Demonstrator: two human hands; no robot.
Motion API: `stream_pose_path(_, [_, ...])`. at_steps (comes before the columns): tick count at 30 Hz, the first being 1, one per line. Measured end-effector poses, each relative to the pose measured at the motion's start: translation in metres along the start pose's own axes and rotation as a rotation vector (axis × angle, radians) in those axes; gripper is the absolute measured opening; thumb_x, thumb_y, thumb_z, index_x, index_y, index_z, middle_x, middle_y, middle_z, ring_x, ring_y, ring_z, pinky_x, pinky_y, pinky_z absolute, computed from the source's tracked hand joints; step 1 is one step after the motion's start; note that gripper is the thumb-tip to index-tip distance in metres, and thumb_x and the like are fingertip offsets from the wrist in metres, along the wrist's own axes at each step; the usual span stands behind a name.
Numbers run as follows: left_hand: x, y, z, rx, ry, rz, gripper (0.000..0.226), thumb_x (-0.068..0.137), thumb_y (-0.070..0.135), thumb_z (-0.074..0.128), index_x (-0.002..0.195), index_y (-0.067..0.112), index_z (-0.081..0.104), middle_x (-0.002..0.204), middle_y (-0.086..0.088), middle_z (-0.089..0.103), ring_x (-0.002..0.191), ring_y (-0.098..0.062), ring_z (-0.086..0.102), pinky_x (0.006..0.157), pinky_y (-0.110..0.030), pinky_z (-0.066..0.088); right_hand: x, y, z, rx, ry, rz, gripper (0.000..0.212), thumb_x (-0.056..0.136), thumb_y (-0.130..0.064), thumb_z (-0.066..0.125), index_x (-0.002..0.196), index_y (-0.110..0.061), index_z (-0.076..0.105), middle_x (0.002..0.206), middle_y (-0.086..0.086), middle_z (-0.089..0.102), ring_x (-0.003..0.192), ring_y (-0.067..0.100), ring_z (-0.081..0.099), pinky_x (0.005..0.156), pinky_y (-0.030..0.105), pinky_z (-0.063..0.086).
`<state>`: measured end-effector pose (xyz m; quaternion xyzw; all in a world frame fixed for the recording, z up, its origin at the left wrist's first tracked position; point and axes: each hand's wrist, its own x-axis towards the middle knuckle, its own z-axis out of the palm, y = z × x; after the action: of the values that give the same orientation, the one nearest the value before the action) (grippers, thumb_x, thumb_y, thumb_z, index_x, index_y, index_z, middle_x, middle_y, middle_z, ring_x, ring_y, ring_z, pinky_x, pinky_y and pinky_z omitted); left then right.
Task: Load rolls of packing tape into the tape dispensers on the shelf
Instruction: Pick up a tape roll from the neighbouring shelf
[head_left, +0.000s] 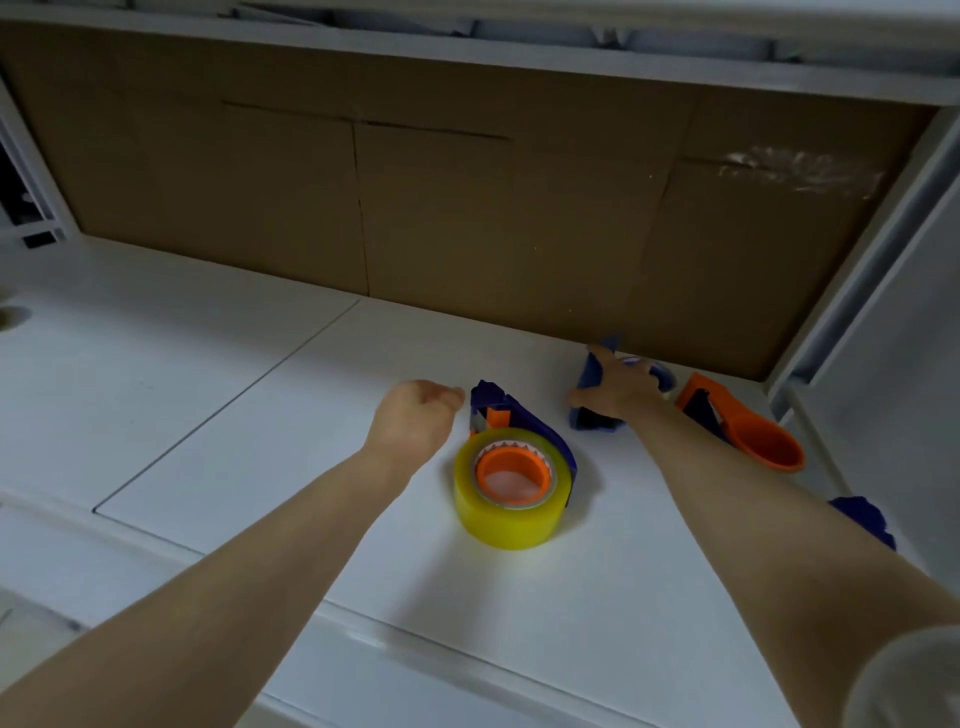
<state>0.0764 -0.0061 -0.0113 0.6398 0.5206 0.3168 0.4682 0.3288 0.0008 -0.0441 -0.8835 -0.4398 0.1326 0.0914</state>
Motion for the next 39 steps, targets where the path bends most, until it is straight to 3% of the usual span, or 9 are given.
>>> stream_pose_path(6, [-0.015, -0.002, 0.006, -0.053, -0.051, 0.03, 0.017, 0.091, 0.013, 0.054, 0.078, 0.019, 0.063, 0.086, 0.004, 0.057, 0.095, -0.016, 0.051, 0.073, -0.024, 0.041, -0.044, 0.01, -0.004, 0.193, 0.039, -0.098, 0.073, 0.079, -0.043, 0.059, 0.142, -0.041, 0.022, 0.15, 0.02, 0.014, 0.137, 0.042, 0.017, 0.103, 0.045, 0.034])
stream_pose_path(8, [-0.024, -0.007, 0.009, -0.021, -0.086, 0.045, 0.008, 0.087, 0.017, 0.061, 0.094, 0.019, 0.062, 0.099, 0.003, 0.059, 0.105, -0.019, 0.054, 0.08, -0.024, 0.041, -0.064, 0.013, -0.009, 0.271, 0.105, -0.122, 0.071, 0.078, -0.041, 0.061, 0.14, -0.041, 0.027, 0.149, 0.017, 0.02, 0.136, 0.039, 0.021, 0.104, 0.044, 0.034])
stream_pose_path(12, [-0.036, -0.023, 0.016, 0.101, -0.162, -0.016, 0.079, 0.075, 0.026, 0.074, 0.143, 0.018, 0.033, 0.147, -0.006, 0.035, 0.129, -0.025, 0.041, 0.098, -0.034, 0.038, -0.113, 0.016, -0.024, 0.348, 0.157, -0.186, 0.079, 0.064, -0.049, 0.063, 0.136, -0.044, 0.031, 0.147, 0.01, 0.029, 0.134, 0.034, 0.03, 0.1, 0.041, 0.039])
stream_pose_path(15, [-0.043, -0.034, 0.02, 0.281, -0.264, -0.1, 0.11, 0.045, 0.036, 0.081, 0.14, 0.014, 0.03, 0.143, -0.013, 0.029, 0.132, -0.03, 0.034, 0.1, -0.036, 0.039, -0.152, 0.018, -0.028, 0.343, 0.121, -0.199, 0.085, 0.049, -0.053, 0.058, 0.131, -0.049, 0.034, 0.141, 0.007, 0.033, 0.127, 0.031, 0.038, 0.096, 0.037, 0.044])
stream_pose_path(21, [-0.037, -0.043, 0.045, 0.429, -0.217, 0.021, 0.072, 0.054, 0.039, 0.072, 0.119, 0.015, 0.053, 0.117, -0.008, 0.06, 0.117, -0.027, 0.049, 0.082, -0.022, 0.039, -0.207, 0.026, -0.016, 0.229, 0.052, -0.191, 0.079, 0.064, -0.043, 0.068, 0.134, -0.047, 0.031, 0.137, 0.01, 0.028, 0.129, 0.033, 0.029, 0.096, 0.036, 0.039])
stream_pose_path(26, [-0.04, -0.024, 0.066, -0.068, -0.33, 0.026, 0.035, 0.079, 0.001, 0.065, 0.114, 0.003, 0.06, 0.111, -0.015, 0.063, 0.103, -0.026, 0.058, 0.086, -0.034, 0.05, -0.224, 0.021, -0.001, 0.154, 0.0, -0.115, 0.078, 0.071, -0.044, 0.065, 0.138, -0.044, 0.025, 0.133, 0.012, 0.029, 0.123, 0.035, 0.035, 0.094, 0.033, 0.04])
stream_pose_path(31, [-0.05, -0.016, 0.06, -0.181, -0.398, -0.096, 0.024, 0.09, 0.014, 0.047, 0.107, 0.004, 0.062, 0.11, -0.011, 0.064, 0.1, -0.023, 0.059, 0.073, -0.03, 0.05, -0.218, -0.003, 0.027, 0.22, -0.105, 0.017, 0.088, 0.071, -0.053, 0.066, 0.141, -0.041, 0.014, 0.138, 0.017, 0.022, 0.131, 0.039, 0.023, 0.104, 0.043, 0.034])
stream_pose_path(35, [-0.056, -0.018, 0.047, -0.192, -0.394, -0.117, 0.034, 0.094, 0.022, 0.036, 0.11, 0.006, 0.062, 0.107, -0.011, 0.065, 0.104, -0.025, 0.057, 0.09, -0.037, 0.043, -0.217, -0.013, 0.021, 0.319, -0.233, -0.123, 0.102, 0.07, -0.04, 0.073, 0.143, -0.046, 0.003, 0.134, 0.01, 0.028, 0.126, 0.033, 0.035, 0.098, 0.037, 0.041])
stream_pose_path(39, [-0.063, -0.02, 0.043, -0.117, -0.396, 0.028, 0.032, 0.089, 0.015, 0.056, 0.121, 0.013, 0.058, 0.122, -0.006, 0.061, 0.105, -0.017, 0.055, 0.084, -0.028, 0.041, -0.204, 0.021, -0.006, 0.291, -0.013, -0.235, 0.071, 0.072, -0.004, 0.064, 0.136, -0.024, 0.041, 0.124, 0.004, 0.053, 0.116, 0.024, 0.053, 0.093, 0.034, 0.048])
